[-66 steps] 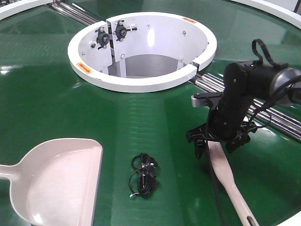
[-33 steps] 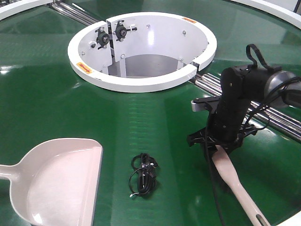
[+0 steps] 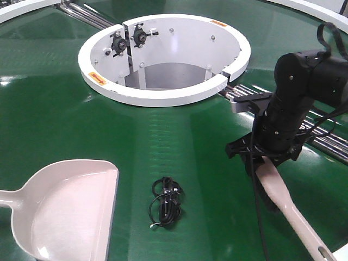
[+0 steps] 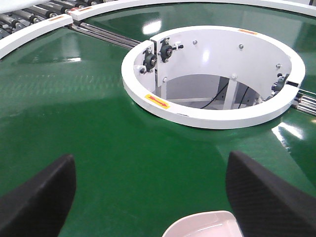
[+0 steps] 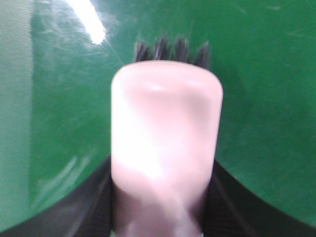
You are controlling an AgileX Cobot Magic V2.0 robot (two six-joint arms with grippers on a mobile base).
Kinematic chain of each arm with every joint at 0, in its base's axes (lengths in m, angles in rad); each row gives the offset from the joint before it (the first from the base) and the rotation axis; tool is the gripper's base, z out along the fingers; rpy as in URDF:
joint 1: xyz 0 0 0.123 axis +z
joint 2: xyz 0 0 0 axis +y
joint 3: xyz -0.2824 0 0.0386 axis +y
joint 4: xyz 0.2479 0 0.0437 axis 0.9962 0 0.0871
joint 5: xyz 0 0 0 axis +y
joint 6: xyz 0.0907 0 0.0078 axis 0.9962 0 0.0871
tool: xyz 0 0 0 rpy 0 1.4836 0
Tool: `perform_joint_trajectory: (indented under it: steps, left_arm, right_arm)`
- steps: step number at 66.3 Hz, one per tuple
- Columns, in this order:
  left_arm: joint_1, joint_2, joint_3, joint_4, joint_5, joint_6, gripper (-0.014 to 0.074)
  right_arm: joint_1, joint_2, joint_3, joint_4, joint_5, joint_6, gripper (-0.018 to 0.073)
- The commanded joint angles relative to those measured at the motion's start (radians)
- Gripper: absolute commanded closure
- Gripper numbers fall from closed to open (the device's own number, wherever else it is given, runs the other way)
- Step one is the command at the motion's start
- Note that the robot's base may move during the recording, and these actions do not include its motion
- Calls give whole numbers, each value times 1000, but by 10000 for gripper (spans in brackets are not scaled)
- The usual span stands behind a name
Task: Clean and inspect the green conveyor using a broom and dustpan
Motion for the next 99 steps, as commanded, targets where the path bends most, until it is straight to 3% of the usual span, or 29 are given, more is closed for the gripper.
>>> perform_joint_trajectory:
  steps: [1,5,10,17,26,36,40,45,53,73,80,92,99]
  left_arm:
    - [-5,-1,-33,-9,-63,1,27]
    - [-5,-1,-33,-9,-61,5,27]
    - [-5,-1,-33,-7,-52,68,27]
    - [-5,-1,-33,-7,-40,284,27]
    - [-5,-1,-33,-6,-33,686,27]
    - [-5,-1,-33,-9,-18,1263,27]
    - [-5,-1,-33,-10,-21,1421,27]
    - [-5,-1,-33,-20,-25,1562,27]
    - [-5,-1,-33,-21,-25,1581,27]
    - [-5,16,-35,-6,29,1534,27]
    - [-5,75,-48,37,140,1478,27]
    - [-5,277,-134,140,475,1333,27]
    - [-5,393,-180,176,575,1247,27]
  right_arm:
    - [-4,-54,-27,-7,25,-3,569]
    - [-4,-54,-27,-7,36,-3,569]
    - [-4,-54,-27,-7,45,-3,569]
    - [-4,-54,-27,-7,46,-3,569]
    - [-4,-54,-27,-7,48,-3,569]
    - [-4,-54,-27,-7,48,-3,569]
    - [-4,-54,-27,-7,48,-3,569]
    - [-4,-54,-27,-7,48,-3,569]
    - [-4,-54,-27,-7,48,-3,569]
    - [-4,-54,-27,-7,48,-4,569]
    - [-4,-54,-27,-7,52,-4,569]
    - [-4,-54,-27,-7,52,-4,569]
    - [-4,-54,-27,-7,52,-4,569]
